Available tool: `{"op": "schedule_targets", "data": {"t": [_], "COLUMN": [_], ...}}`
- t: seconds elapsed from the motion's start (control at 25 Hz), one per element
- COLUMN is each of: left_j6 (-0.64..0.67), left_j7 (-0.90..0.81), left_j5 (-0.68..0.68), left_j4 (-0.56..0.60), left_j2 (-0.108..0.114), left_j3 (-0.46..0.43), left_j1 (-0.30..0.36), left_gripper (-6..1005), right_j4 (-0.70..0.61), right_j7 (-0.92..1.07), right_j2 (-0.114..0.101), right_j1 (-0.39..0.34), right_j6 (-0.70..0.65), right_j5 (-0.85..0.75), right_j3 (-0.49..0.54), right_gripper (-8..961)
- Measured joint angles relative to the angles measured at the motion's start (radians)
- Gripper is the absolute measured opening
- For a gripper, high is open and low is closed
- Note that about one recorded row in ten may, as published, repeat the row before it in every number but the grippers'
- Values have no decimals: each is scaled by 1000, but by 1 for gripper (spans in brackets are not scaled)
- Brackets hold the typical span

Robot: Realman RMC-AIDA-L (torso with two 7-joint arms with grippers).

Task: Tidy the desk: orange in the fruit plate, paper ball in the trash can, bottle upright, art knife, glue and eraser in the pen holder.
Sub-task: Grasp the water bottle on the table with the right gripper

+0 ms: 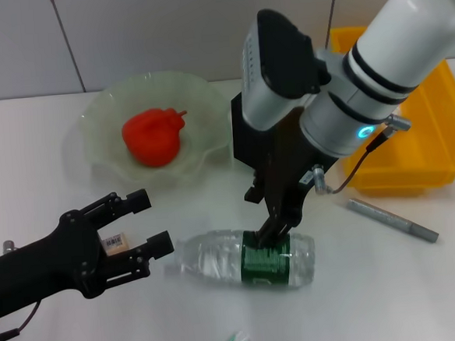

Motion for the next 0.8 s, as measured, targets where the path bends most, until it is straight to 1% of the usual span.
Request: {"op": "schedule_targets", "data": {"t": [0.24,0.4,0.48,0.68,0.8], "left_j6": [0,0,0,3,4], "left_j7": [-12,-12,-12,-13,-19], "left_j5": [8,8,8,7,5], "left_j4": [1,2,3,3,3], "left_j2": [3,1,2,4,8], "left_j3": [-4,-7,-8,-10,-10], "left_j1": [2,2,2,2,3], "left_gripper": [797,796,796,795,794], "right_j4": [9,67,72,43,40], "right_j7": [8,4,4,23,48], "right_j2": [1,2,2,2,0], "right_j1": [4,17,21,25,40], "right_j6": [9,50,49,13,-31], "right_j5": [-1,-1,0,14,12], "right_j3": [-20,-25,-26,-19,-25], "right_gripper": [759,758,758,759,759]}}
